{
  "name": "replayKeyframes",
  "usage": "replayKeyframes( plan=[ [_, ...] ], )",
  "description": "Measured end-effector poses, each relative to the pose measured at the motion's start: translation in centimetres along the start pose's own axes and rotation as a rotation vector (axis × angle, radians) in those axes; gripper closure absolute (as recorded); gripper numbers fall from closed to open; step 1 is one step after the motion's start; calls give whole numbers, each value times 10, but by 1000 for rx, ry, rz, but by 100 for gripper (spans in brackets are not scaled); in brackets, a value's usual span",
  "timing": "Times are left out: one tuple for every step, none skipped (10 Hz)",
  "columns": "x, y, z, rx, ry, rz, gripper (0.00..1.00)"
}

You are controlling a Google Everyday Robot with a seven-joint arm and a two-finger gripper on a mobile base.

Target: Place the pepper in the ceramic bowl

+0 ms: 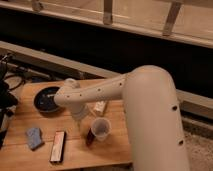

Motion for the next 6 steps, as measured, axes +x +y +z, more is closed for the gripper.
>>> replayKeyframes(
  plan=[
    [6, -4, 11, -15, 24, 16, 20],
    [12, -4, 26, -38, 43, 28, 20],
    [17, -5, 34, -50, 53, 42, 20],
    [21, -7, 39, -60, 60, 59, 20],
    [29, -12, 42, -70, 70, 84, 20],
    [34, -11, 44, -78, 74, 97, 20]
  ],
)
